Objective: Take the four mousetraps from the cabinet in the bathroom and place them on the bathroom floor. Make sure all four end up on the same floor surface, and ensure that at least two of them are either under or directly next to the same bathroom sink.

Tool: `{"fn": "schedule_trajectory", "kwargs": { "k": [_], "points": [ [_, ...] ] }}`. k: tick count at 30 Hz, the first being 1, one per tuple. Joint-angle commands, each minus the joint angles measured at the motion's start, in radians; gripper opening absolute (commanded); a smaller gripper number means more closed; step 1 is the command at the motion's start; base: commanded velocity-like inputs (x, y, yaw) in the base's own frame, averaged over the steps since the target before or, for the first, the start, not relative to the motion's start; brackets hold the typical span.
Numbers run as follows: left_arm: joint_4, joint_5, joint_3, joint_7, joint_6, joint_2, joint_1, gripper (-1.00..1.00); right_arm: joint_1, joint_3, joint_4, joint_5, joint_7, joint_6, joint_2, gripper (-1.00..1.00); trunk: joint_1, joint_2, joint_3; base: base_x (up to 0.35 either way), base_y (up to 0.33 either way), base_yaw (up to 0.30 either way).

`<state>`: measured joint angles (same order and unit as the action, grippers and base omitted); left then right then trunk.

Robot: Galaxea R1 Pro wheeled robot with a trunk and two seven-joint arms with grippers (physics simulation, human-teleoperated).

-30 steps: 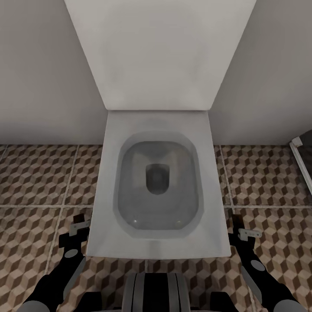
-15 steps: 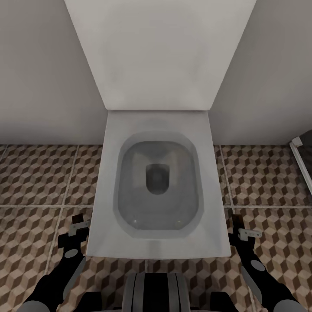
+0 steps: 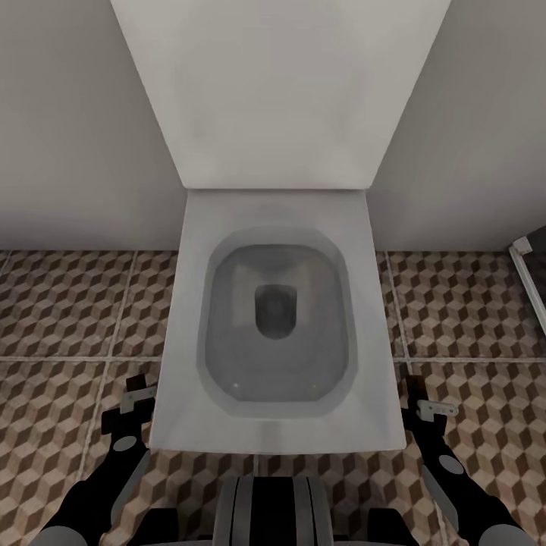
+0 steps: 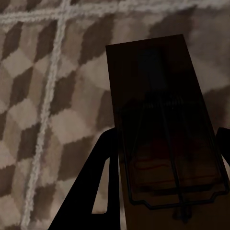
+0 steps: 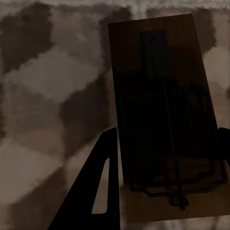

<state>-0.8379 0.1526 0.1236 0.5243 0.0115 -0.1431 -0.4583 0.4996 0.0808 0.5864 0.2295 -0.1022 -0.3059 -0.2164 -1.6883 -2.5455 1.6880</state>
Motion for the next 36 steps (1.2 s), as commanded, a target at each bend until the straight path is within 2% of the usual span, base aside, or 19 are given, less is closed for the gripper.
{"fn": "schedule_trajectory", "kwargs": {
  "k": [1, 36],
  "points": [
    [-0.001, 0.008, 0.007, 0.011, 0.002, -0.002, 0.000, -1.00, 0.000, 0.008, 0.000, 0.011, -0.004, -0.005, -0.001, -1.00, 0.000, 0.000, 0.001, 0.000, 0.000, 0.000],
    [-0.001, 0.008, 0.007, 0.011, 0.002, -0.003, 0.000, -1.00, 0.000, 0.008, 0.000, 0.011, -0.004, -0.004, -0.001, -1.00, 0.000, 0.000, 0.004, 0.000, 0.000, 0.000]
  ]
}}
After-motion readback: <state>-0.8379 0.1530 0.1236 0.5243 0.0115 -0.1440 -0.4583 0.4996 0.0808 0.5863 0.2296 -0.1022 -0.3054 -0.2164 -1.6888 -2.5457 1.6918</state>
